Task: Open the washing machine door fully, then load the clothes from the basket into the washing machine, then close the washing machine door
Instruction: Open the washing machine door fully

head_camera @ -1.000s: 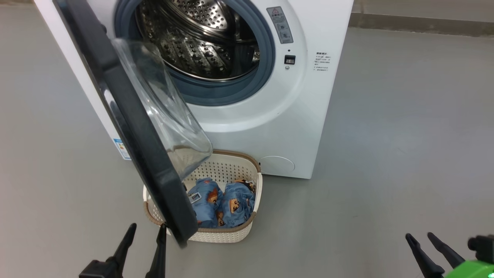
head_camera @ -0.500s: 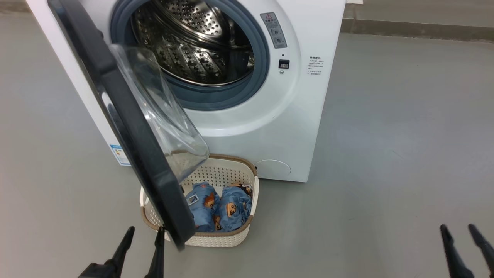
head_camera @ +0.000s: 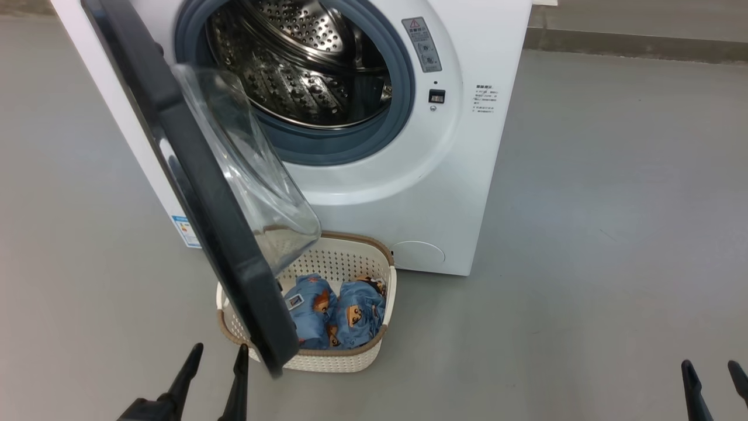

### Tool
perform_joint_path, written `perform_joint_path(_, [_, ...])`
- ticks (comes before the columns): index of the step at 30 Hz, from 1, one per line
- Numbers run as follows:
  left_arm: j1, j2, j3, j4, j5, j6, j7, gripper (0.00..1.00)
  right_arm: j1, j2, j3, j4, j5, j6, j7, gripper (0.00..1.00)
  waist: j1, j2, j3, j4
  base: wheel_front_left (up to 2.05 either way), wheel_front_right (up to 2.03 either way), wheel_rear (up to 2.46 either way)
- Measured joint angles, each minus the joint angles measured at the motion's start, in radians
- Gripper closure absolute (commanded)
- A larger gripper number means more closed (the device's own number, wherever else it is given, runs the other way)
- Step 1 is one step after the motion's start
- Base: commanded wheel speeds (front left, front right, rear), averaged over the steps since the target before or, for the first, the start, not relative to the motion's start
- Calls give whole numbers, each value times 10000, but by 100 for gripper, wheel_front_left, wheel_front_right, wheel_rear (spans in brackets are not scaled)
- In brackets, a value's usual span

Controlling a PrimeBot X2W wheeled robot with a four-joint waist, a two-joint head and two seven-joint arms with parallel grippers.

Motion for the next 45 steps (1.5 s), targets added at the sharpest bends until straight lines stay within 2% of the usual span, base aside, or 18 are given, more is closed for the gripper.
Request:
perform_joint_path(8, [-9,0,75,4,-35,-2,0,0,14,150,0,31,-115,0,0,0,0,0,67,-20,0,0,0])
perform_joint_path(9, [-12,-2,150,4,-125,-2,0,96,13,150,2,31,-115,0,0,0,0,0,64,-17,0,0,0])
perform_joint_path(10, [-17,-12,251,-2,-176,-2,0,100,12,150,0,31,-115,0,0,0,0,0,59,-9,0,0,0])
perform_joint_path(14, [-266,-174,1195,-443,-270,-2,2,100,11,151,-13,21,-150,0,0,0,0,0,31,71,0,0,0])
perform_joint_path(18, [-833,-242,2307,-1630,-460,4,-2,100,11,151,-15,-13,-282,0,0,0,0,0,-8,158,0,0,0])
perform_joint_path(21, [-1151,-244,2435,-2738,-911,98,-10,100,9,150,-6,-29,-282,0,0,0,0,0,-20,196,0,0,0])
perform_joint_path(24, [-1249,-245,1747,-3848,-1074,180,-13,100,7,148,2,-38,-282,0,2,0,1,0,-2,203,0,0,0])
perform_joint_path(28, [-1285,-242,-2,-4727,-991,182,-15,100,1,150,17,-86,-282,0,2,0,1,0,18,187,0,0,0])
perform_joint_path(32, [-1265,-242,-1987,-4431,-780,79,-13,100,-18,148,69,-90,-282,0,2,0,0,0,40,158,0,0,0])
perform_joint_path(35, [-1260,-234,-2924,-3484,-798,42,-12,100,-25,144,148,-86,-282,0,0,0,1,0,77,127,0,0,0])
perform_joint_path(39, [-1262,-222,-3312,-2190,-1106,2,-10,100,-64,144,282,-94,-280,0,2,0,0,0,153,57,0,0,0])
perform_joint_path(45, [-1389,-215,-2951,-849,-1647,6,-10,100,-260,136,286,-153,-280,0,0,0,1,0,315,-28,0,0,0])
